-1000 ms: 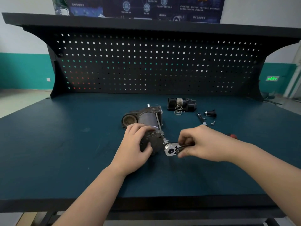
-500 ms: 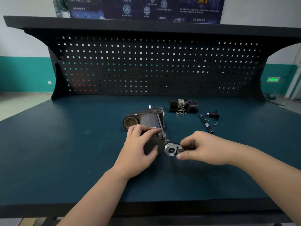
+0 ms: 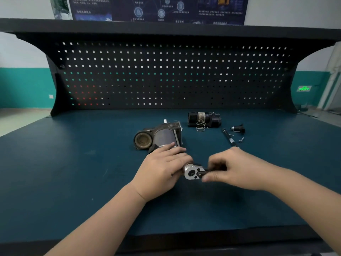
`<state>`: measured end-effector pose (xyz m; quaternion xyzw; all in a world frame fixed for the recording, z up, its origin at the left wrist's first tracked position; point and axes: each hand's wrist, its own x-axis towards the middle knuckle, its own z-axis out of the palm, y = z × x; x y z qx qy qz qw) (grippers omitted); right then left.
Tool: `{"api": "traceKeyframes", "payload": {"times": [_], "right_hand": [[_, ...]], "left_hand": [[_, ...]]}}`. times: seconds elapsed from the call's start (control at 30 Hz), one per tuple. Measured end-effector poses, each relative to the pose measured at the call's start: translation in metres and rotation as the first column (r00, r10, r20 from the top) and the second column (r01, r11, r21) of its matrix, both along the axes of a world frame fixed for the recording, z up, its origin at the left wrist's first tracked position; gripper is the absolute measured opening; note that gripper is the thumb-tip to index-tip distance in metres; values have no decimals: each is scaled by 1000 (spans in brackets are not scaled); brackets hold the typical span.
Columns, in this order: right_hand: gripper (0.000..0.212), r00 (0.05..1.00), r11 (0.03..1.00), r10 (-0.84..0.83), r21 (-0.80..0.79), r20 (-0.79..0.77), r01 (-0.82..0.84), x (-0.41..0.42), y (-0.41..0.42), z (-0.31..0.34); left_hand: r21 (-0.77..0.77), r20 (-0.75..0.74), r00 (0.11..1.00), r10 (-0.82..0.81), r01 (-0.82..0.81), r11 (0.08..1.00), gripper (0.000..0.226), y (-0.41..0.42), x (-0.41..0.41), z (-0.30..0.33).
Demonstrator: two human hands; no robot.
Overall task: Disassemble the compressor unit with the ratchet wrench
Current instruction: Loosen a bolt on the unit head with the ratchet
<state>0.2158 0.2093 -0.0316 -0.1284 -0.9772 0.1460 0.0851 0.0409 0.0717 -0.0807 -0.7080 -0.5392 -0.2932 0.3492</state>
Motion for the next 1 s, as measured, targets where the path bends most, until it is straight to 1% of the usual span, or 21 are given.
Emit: {"api": "traceKeyframes", "payload": {"times": [0.07,0.2,0.27,0.3,0.37,0.43,0.5,0.57,0.63,0.67,0.7,0.73,0.77,0.8,0.83,0.87,0.9,0.93,0.97,1.0], "right_hand": [[61,997,998,-36,48,-63,40,11,3,-16],[58,968,988,-45,134,-246,80,27,0,-48],[60,965,985,-25,157,-261,68,30,-4,-48],[63,969,977,3,206,-245,49,31,-4,-43],[74,978,921,94,390,-184,-15,30,2,-19],[82,980,823,182,558,-85,-104,25,9,13],[79,963,712,268,669,19,-212,15,15,41],[76,947,610,306,743,99,-275,5,13,62],[75,950,563,293,785,106,-261,0,13,68],[76,960,574,269,788,77,-224,0,13,65],[77,974,624,225,762,38,-174,3,15,57],[78,987,703,163,700,11,-124,7,15,44],[79,996,806,88,588,-2,-70,13,13,29],[77,1000,900,20,436,-10,-14,17,7,12],[74,999,953,-39,300,-12,41,21,0,-2],[71,997,970,-68,231,-21,71,25,-6,-13],[70,997,967,-67,243,-34,74,27,-10,-17],[70,997,942,-39,331,-60,56,27,-11,-13],[71,998,889,3,457,-69,29,27,-9,-2],[73,997,803,71,595,-41,-33,24,-6,13]], "left_hand": [[21,2,1000,-7,7,1000,18,1,2,-1],[16,35,999,-2,1,1000,14,-1,4,1],[-3,54,999,-6,6,1000,16,-1,4,2],[-16,59,998,-13,14,1000,18,-2,4,2],[-59,71,997,-32,37,998,20,-5,2,5],[-131,79,996,-42,52,990,24,-8,-1,11],[-202,57,998,-36,47,978,27,-10,-5,17],[-187,18,999,-32,35,982,25,-10,-6,19],[-106,13,1000,-27,28,994,22,-8,-3,14],[-55,15,1000,-24,24,998,21,-7,-2,11],[-9,16,1000,-18,19,1000,20,-6,-2,8],[17,15,1000,-15,15,1000,19,-6,-2,7],[32,16,1000,-12,12,999,17,-5,-2,5],[37,20,1000,-13,13,999,14,-5,-4,5],[38,29,999,-16,15,999,11,-4,-5,4],[33,45,999,-20,18,999,9,-4,-6,4],[23,64,998,-24,22,999,11,-5,-6,3],[11,78,997,-30,29,1000,11,-5,-6,3],[3,82,996,-35,35,999,11,-4,-6,2],[-4,79,996,-37,37,999,10,-4,-6,2]]}}
